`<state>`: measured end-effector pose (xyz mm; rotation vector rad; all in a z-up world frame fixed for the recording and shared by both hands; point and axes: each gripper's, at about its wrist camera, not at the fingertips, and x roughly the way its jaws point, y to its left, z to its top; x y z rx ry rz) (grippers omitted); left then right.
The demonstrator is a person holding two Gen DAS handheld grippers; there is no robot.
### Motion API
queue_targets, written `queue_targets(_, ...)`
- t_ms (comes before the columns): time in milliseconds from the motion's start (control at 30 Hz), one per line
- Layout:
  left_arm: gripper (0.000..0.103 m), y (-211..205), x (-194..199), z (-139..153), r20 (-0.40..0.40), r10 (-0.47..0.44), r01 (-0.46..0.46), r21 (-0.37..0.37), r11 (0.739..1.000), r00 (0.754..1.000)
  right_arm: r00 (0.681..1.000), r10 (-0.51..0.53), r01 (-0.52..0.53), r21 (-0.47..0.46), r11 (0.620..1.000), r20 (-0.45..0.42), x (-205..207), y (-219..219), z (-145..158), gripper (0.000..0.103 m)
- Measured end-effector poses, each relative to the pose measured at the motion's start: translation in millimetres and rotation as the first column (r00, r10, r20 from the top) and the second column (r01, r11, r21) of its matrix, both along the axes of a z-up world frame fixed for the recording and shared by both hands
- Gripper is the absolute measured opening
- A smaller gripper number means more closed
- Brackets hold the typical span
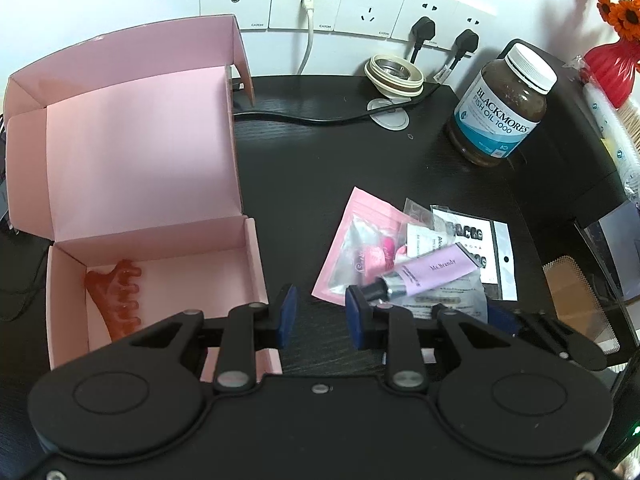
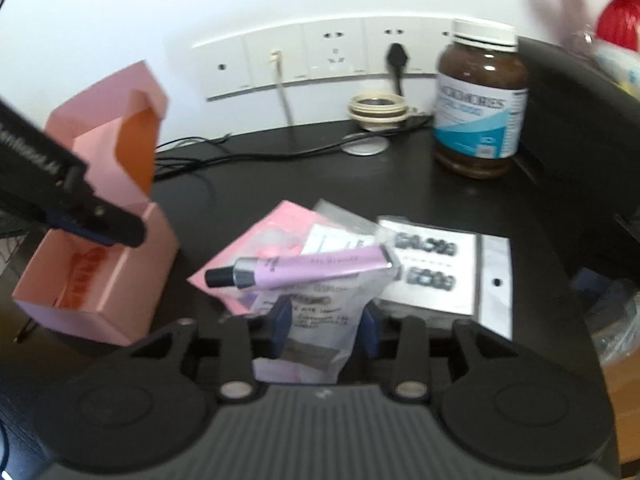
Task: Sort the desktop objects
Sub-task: 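Grasp the lilac tube with the right gripper as the left gripper releases it, then carry the lilac tube with the right gripper over to the pink box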
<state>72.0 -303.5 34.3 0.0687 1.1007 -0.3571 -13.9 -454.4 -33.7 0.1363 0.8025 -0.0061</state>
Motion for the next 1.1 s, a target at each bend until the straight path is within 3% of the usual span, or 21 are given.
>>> queue_targets(133,0.029,0.1,-0.8,0.2,0.018,0.001,-0.002,0.011,1.000,1.000,0.999,0.010,-0.008,-0.070,0.997,0.032,-7.1,-5.0,4.4,0.065)
queue_targets(267,0.031,0.0,-3.5,1.2,0.047,0.000,-0.001,0.031,1.000,0.999,0.996,0.085,-0.079,-0.130,0.988,0.041,-10.5,-4.6,7.9,0.065)
queue_targets(333,0.035,0.6,-8.1,4.6,0.092,0.004,-0.010,0.066,0.998,0.996,0.983,0.181,-0.173,-0.193,0.966,0.026,-9.7,4.4,8.3,0.065)
queue_targets(400,0.058,2.6,-15.8,10.5,0.173,0.010,-0.031,0.119,0.992,0.985,0.955,0.297,-0.285,-0.301,0.910,-0.006,-8.4,19.0,5.4,0.065)
queue_targets(467,0.071,5.5,-25.9,17.9,0.272,0.017,-0.067,0.177,0.982,0.962,0.913,0.405,-0.390,-0.417,0.821,-0.055,-7.6,34.5,-0.2,0.065)
queue_targets(500,0.073,7.5,-30.7,21.5,0.315,0.020,-0.087,0.200,0.976,0.949,0.889,0.451,-0.434,-0.464,0.772,-0.081,-7.0,41.8,-2.8,0.064)
queue_targets(567,0.076,13.8,-39.0,27.7,0.378,0.035,-0.129,0.226,0.965,0.925,0.852,0.510,-0.492,-0.502,0.711,-0.114,-2.4,51.5,-5.6,0.064)
queue_targets(667,0.078,27.6,-46.2,33.3,0.414,0.072,-0.174,0.214,0.961,0.907,0.819,0.553,-0.540,-0.525,0.658,-0.150,10.2,61.1,-9.4,0.063)
queue_targets(733,0.078,35.8,-47.2,34.4,0.405,0.092,-0.185,0.197,0.963,0.910,0.802,0.571,-0.565,-0.536,0.628,-0.175,18.8,67.0,-12.2,0.063)
queue_targets(867,0.078,48.3,-48.5,34.8,0.393,0.116,-0.199,0.176,0.964,0.912,0.790,0.577,-0.595,-0.485,0.641,-0.206,36.5,67.9,-18.5,0.063)
queue_targets(967,0.078,54.1,-49.3,34.5,0.388,0.123,-0.202,0.169,0.965,0.913,0.803,0.564,-0.587,-0.416,0.694,-0.193,45.6,64.1,-19.1,0.050)
queue_targets(1100,0.078,58.0,-47.5,31.4,0.373,0.134,-0.206,0.160,0.965,0.918,0.813,0.560,-0.572,-0.393,0.720,-0.159,43.5,65.0,-14.9,0.038)
